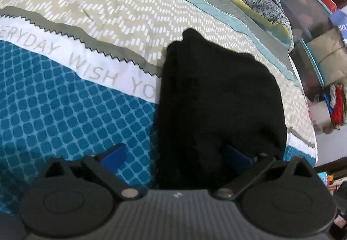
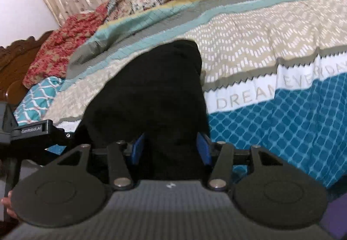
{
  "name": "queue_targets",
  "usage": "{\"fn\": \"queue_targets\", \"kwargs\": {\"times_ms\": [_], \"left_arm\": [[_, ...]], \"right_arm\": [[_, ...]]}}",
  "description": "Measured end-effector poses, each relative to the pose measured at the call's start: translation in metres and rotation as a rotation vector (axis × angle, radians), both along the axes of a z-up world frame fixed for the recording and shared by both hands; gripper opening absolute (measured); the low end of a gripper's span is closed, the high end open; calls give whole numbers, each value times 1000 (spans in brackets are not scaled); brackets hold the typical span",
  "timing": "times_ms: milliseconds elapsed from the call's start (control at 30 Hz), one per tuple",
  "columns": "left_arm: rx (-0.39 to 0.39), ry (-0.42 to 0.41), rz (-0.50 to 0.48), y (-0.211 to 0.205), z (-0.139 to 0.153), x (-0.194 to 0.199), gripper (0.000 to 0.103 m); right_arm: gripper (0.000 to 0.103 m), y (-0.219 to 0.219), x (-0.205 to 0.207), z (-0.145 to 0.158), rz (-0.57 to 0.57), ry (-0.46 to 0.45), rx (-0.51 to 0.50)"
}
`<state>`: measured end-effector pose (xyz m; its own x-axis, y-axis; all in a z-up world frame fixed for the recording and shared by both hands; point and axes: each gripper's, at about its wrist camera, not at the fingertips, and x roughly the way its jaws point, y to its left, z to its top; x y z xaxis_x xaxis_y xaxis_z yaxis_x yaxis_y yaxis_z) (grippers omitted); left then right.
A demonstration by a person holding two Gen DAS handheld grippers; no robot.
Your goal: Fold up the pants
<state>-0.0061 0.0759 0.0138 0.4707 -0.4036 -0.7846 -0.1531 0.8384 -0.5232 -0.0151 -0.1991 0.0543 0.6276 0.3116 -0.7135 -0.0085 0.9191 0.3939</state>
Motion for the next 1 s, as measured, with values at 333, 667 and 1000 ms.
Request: {"fn": "queue_targets", "kwargs": {"times_ms": [333, 667, 1000], "left_arm": [[149, 11, -37, -19, 11, 11, 101], [329, -57, -212, -28, 28, -24, 103], [392, -76, -167, -26, 47, -27, 103]], "right_arm": [[70, 3, 38, 2, -70, -13, 19], [88, 29, -3, 3, 161, -49, -225], [88, -4, 0, 28, 13, -106, -158]]}}
